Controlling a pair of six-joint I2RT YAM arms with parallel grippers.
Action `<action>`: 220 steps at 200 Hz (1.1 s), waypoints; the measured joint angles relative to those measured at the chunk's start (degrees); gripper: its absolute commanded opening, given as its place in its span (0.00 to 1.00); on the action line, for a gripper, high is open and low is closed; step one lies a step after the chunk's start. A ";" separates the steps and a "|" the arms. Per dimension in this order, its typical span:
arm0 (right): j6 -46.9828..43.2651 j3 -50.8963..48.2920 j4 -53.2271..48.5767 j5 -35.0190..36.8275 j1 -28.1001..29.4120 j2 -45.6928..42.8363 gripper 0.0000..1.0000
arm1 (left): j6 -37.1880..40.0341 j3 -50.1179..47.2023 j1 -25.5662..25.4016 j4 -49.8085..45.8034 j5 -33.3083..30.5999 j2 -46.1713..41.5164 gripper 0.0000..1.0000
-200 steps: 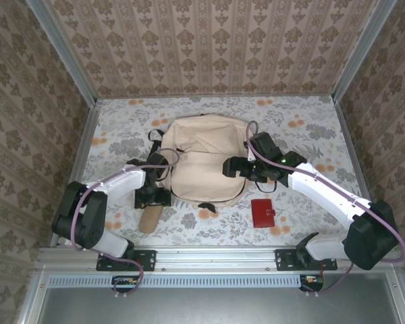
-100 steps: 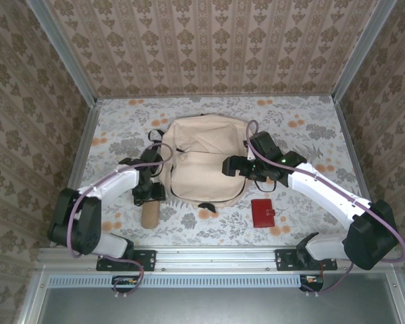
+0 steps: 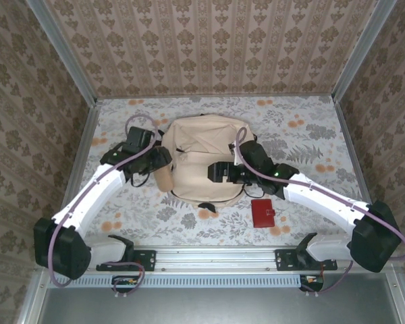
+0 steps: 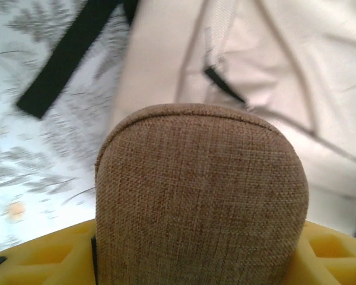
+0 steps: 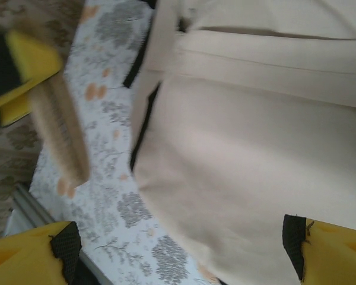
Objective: Pack the student bag
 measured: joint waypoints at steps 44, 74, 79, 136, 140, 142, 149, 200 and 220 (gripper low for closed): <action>-1.90 -0.09 10.45 -0.42 5.49 4.66 0.85 | -9.68 2.03 -1.14 10.58 8.70 8.20 0.35; -2.86 -0.09 16.11 -0.42 6.38 8.98 0.80 | -14.67 4.15 -1.16 14.32 12.96 11.91 0.35; -2.93 -0.09 16.85 -0.39 6.38 9.49 0.78 | -15.39 4.42 -1.16 14.75 13.55 12.26 0.34; -3.89 -0.28 22.91 1.27 5.07 12.66 0.69 | -20.79 4.68 -0.02 17.94 15.91 14.16 0.33; -3.87 -0.39 23.23 1.44 4.94 12.74 0.69 | -21.05 4.68 0.04 18.10 15.93 14.19 0.33; -3.87 -0.42 23.32 1.49 4.87 12.74 0.69 | -21.11 4.66 0.11 18.14 15.96 14.23 0.33; -3.82 -0.66 23.82 1.81 4.70 12.76 0.71 | -21.49 4.66 0.24 18.25 16.09 14.23 0.33; -4.07 -1.68 25.59 5.25 4.22 12.76 0.78 | -22.99 4.66 0.42 18.16 18.97 14.21 0.32; -4.31 -1.66 26.16 5.60 4.11 13.16 0.76 | -23.10 4.66 0.48 18.16 19.85 14.21 0.32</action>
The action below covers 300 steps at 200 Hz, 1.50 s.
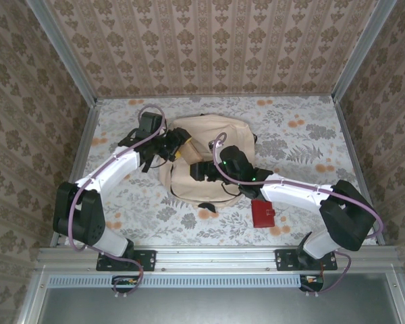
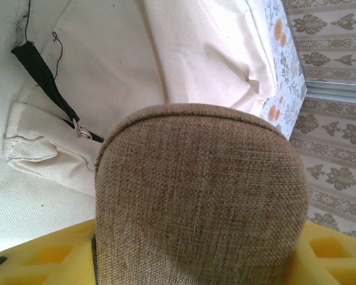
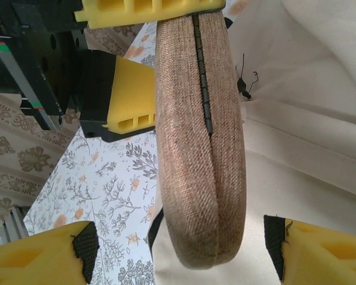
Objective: Pack the student bag
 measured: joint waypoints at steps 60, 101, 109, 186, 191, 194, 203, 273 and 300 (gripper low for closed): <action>-1.31 2.36 1.62 -1.05 -0.74 3.82 0.52 | -1.05 -0.13 0.31 0.31 1.88 0.00 0.32; -1.11 2.36 2.54 -1.29 -1.18 3.80 0.33 | -1.40 -0.28 0.68 1.22 2.58 0.00 0.64; -0.98 2.34 2.58 -1.31 -1.33 3.74 0.33 | -1.22 -0.28 0.70 1.29 2.69 0.00 0.74; 4.52 -3.58 -7.85 -7.98 -12.48 -9.53 0.32 | 18.45 7.87 0.61 -9.73 -2.56 0.50 0.86; 4.79 -4.26 -8.87 -8.48 -13.70 -10.86 0.31 | 19.82 9.09 0.55 -10.84 -3.39 0.98 0.84; 5.07 -4.68 -9.42 -8.70 -14.47 -11.58 0.31 | 20.72 9.86 0.46 -11.54 -3.87 1.29 0.83; 5.77 -5.86 -11.34 -9.22 -16.81 -13.97 0.31 | 22.82 12.11 0.04 -13.09 -5.25 2.69 0.80; 8.81 -9.33 -22.03 -13.64 -23.34 -25.62 0.30 | 24.55 20.55 -5.81 -15.82 -9.27 18.69 0.57; 9.64 -10.36 -22.49 -14.99 -23.34 -26.97 0.30 | 21.68 21.64 -5.64 -13.51 -7.56 23.45 0.50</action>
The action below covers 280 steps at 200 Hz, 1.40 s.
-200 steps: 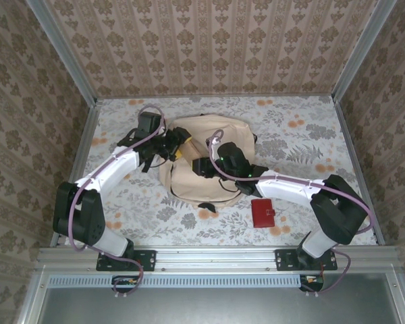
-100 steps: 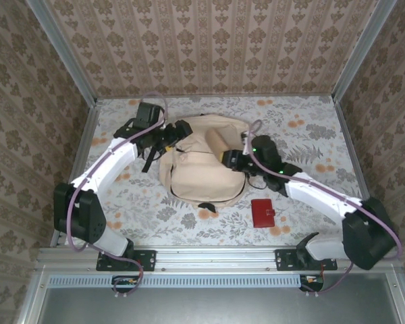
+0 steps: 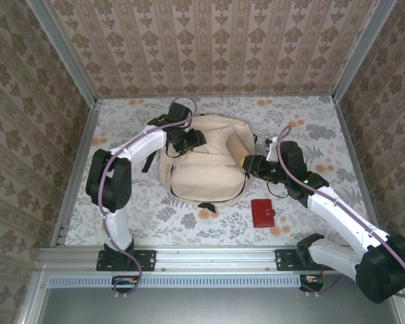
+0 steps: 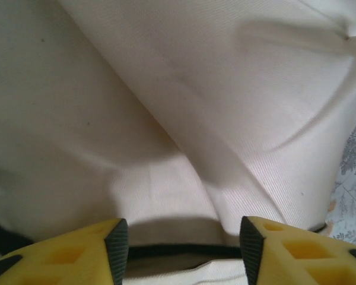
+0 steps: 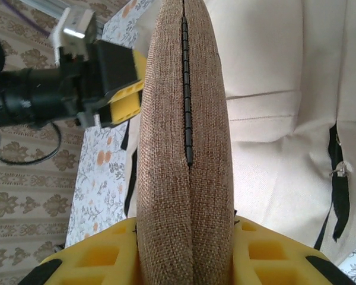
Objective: Pack the student bag
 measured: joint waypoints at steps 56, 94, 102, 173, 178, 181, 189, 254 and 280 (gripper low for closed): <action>1.03 -1.42 -0.37 -1.01 0.00 -0.37 0.30 | -3.98 2.93 0.44 5.79 5.40 4.85 0.39; 1.03 -1.66 -0.37 -1.46 0.00 -0.35 0.30 | -6.64 2.93 1.25 7.54 7.61 5.53 0.12; 1.03 -1.66 -0.42 -1.70 0.00 -0.35 0.29 | -6.69 2.93 1.42 7.56 7.76 5.53 0.09; 2.14 -2.12 -0.61 -10.73 0.09 1.66 0.29 | -7.39 2.93 1.49 7.74 7.82 1.14 0.00; 2.36 -2.21 -0.42 -11.32 0.13 2.16 0.29 | -7.39 2.93 1.49 7.63 7.82 0.50 0.00; 2.54 -2.32 -0.11 -11.74 0.13 2.62 0.29 | -7.39 2.93 1.49 7.52 7.82 0.15 0.00; 2.93 -2.43 0.57 -12.52 0.13 3.61 0.29 | -7.39 2.93 1.46 7.26 7.87 -0.70 0.00; 8.81 -2.43 11.41 -16.15 0.15 13.62 0.27 | -7.37 2.91 1.49 6.40 8.41 -2.10 0.00; 13.29 -2.64 16.98 -16.92 0.24 18.47 0.27 | -7.34 2.91 1.51 6.40 8.92 -2.10 0.00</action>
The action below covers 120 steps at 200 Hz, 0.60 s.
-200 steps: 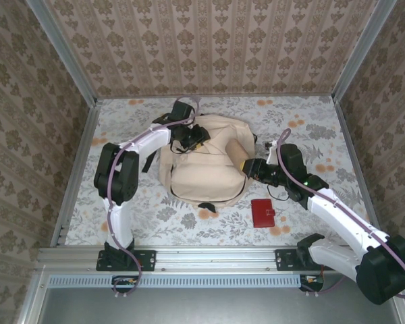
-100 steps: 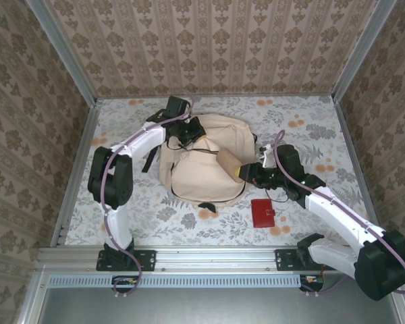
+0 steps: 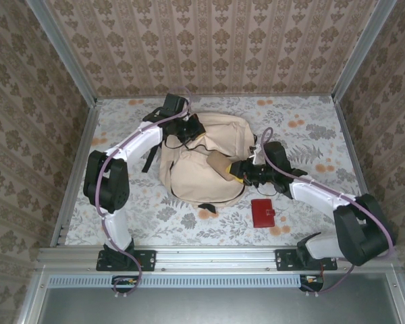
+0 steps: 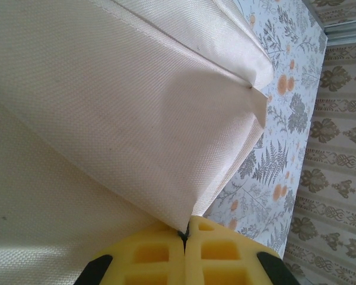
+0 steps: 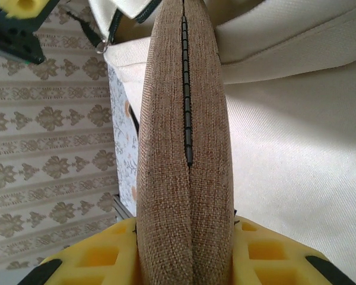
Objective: Pack the student bag
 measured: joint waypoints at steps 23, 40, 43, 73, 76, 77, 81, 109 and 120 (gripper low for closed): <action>3.74 -1.75 4.85 -1.01 0.04 1.16 0.27 | -0.02 0.00 0.33 0.00 0.28 0.00 0.00; 5.11 -2.45 6.60 -1.18 0.04 1.20 0.27 | 0.00 0.00 0.33 0.02 0.31 0.00 0.00; 5.33 -2.47 6.69 -1.18 0.04 1.20 0.27 | -0.02 0.00 0.33 0.02 0.33 0.00 0.00; 6.40 -2.49 9.97 -1.14 0.04 3.63 0.27 | -0.07 -0.81 0.37 0.63 0.48 -0.50 0.00; 6.54 -2.49 10.40 -1.14 0.04 3.98 0.27 | -0.07 -1.03 0.37 0.70 0.48 -0.68 0.00; 6.58 -2.49 10.51 -1.14 0.04 4.04 0.27 | -0.09 -1.18 0.37 0.76 0.48 -0.79 0.00; 6.86 -2.45 11.17 -1.14 0.07 4.52 0.27 | -0.13 -1.64 0.37 0.83 0.42 -1.16 0.00; 7.43 -2.10 13.49 -1.11 0.33 5.64 0.27 | -1.01 -6.86 0.70 1.81 -1.09 -5.88 0.00; 7.28 -1.88 13.66 -1.16 0.48 5.64 0.27 | -1.66 -9.46 0.85 2.14 -1.88 -8.33 0.00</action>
